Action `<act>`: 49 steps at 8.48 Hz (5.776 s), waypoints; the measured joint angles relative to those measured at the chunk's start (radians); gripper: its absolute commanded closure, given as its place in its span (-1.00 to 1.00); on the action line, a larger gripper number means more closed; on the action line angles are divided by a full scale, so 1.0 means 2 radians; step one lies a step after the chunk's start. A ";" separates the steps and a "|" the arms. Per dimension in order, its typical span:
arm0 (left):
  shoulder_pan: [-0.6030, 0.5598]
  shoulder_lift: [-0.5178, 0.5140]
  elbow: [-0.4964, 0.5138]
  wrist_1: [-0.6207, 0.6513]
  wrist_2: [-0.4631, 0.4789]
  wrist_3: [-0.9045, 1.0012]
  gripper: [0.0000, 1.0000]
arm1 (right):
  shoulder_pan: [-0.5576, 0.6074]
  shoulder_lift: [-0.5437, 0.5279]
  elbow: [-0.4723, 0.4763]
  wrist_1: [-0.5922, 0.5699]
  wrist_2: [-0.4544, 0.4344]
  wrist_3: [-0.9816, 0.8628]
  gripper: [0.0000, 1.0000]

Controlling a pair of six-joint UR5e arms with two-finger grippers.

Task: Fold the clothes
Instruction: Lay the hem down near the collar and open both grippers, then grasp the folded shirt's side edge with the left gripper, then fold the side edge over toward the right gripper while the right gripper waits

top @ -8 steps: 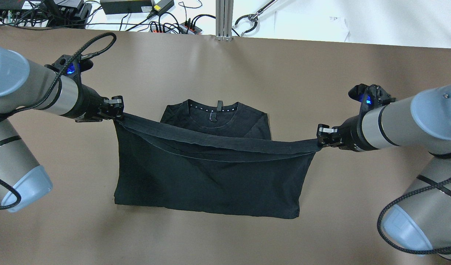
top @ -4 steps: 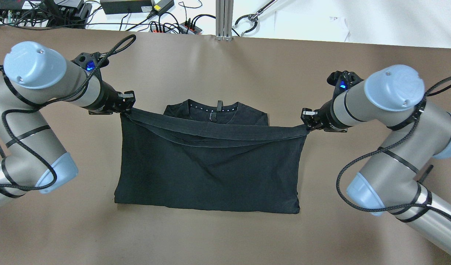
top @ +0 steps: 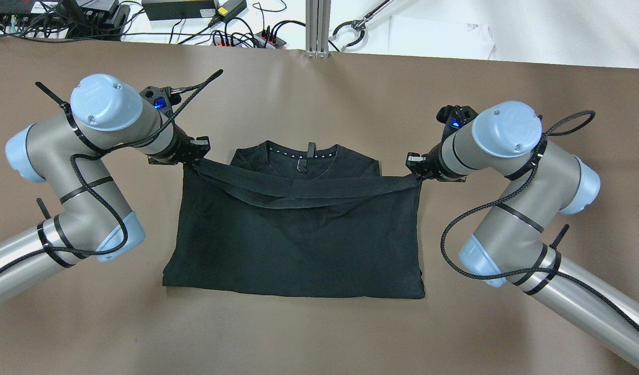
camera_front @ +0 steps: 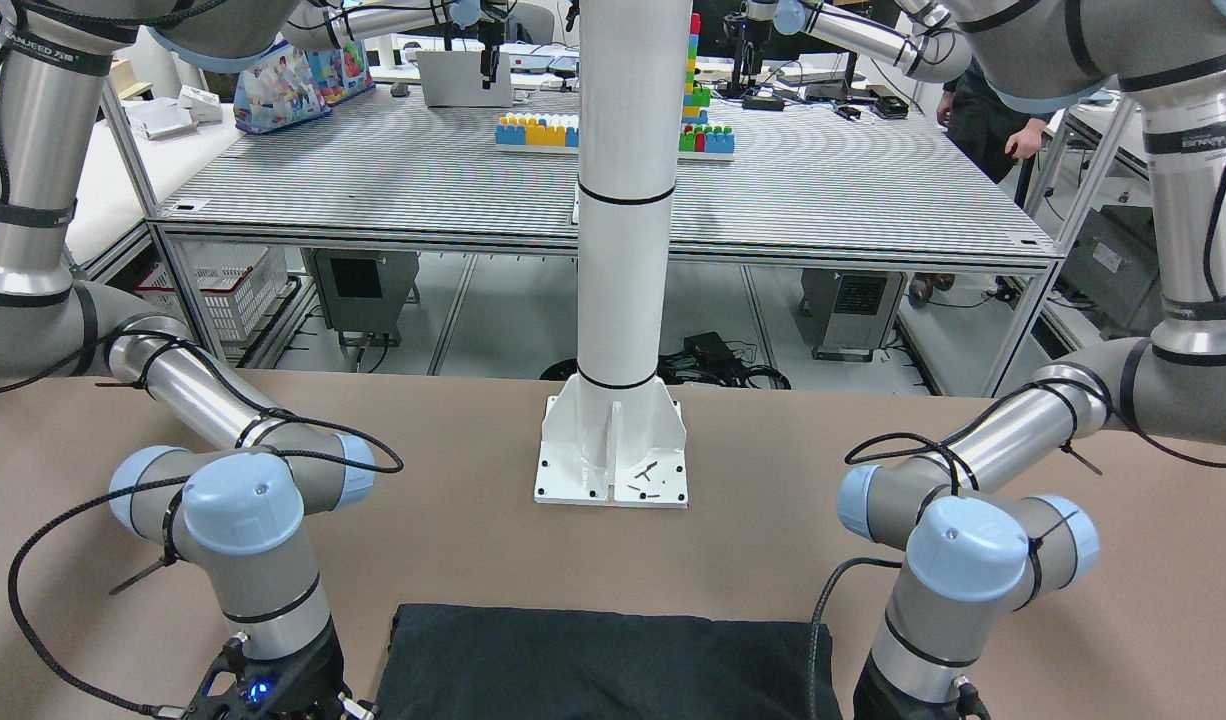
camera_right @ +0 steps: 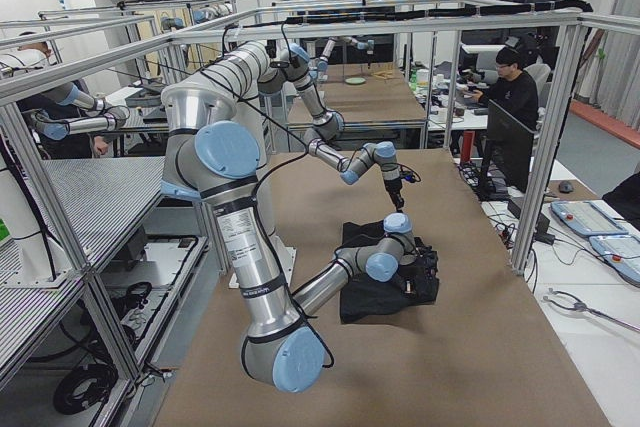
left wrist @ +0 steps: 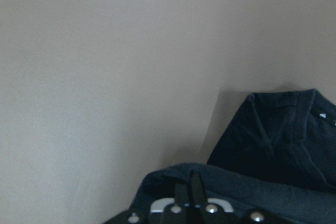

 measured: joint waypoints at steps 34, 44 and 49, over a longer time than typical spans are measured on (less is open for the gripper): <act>-0.001 0.120 0.026 -0.171 -0.021 0.142 1.00 | -0.030 -0.015 0.006 0.046 -0.019 -0.076 -0.88; -0.077 -0.268 0.500 -0.216 0.008 0.206 -1.00 | -0.031 -0.013 -0.003 0.046 -0.023 -0.077 -0.88; -0.120 -0.208 0.432 -0.222 -0.034 0.260 -1.00 | -0.054 0.008 -0.011 0.046 -0.049 0.034 -0.80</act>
